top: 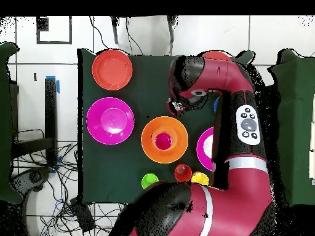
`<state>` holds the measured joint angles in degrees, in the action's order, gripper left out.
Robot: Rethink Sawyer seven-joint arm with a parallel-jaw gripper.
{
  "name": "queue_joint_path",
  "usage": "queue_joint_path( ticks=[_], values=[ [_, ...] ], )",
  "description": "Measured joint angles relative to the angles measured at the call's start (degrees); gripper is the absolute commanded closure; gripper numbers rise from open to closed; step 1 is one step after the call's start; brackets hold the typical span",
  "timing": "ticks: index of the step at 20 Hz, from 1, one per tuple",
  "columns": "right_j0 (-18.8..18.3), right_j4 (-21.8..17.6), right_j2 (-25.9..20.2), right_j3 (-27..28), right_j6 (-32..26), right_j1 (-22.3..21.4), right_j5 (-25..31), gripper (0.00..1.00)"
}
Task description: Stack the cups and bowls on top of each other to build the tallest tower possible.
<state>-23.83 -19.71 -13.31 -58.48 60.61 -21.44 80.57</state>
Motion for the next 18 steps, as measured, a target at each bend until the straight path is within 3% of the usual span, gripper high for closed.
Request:
queue_joint_path(
  ticks=[18],
  values=[
    [-2.66, -4.67, -5.67, -1.86, -0.01, -0.14, -0.02, 0.0]
  ],
)
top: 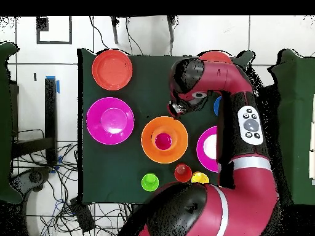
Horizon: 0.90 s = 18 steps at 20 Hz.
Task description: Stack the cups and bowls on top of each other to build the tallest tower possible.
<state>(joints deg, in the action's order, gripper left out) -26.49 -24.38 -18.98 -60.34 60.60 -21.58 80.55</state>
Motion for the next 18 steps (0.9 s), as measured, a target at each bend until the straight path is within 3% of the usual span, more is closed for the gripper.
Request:
queue_joint_path(
  ticks=[11, 18],
  values=[
    [0.07, -0.3, -3.57, 0.04, 0.0, 0.21, 0.01, 0.0],
    [0.2, -2.73, -4.68, 1.13, 0.0, 0.42, 0.01, 0.0]
  ],
)
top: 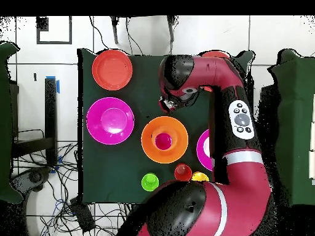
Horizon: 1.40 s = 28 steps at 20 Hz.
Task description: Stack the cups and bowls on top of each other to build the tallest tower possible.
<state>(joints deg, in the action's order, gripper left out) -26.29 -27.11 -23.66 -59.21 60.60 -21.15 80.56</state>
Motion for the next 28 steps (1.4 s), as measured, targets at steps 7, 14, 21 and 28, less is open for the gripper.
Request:
queue_joint_path(
  ticks=[7, 14, 21, 28],
  values=[
    [0.01, -1.83, -1.41, 2.0, 0.0, 0.66, -0.01, 0.0],
    [0.0, -2.2, -2.15, 2.6, 0.0, 1.85, -0.01, 0.0],
    [0.0, -2.41, -2.47, 2.59, 0.0, 3.02, -0.01, 0.0],
    [-0.02, -2.65, -2.53, 2.59, 0.0, 3.17, -0.01, 0.0]
  ],
)
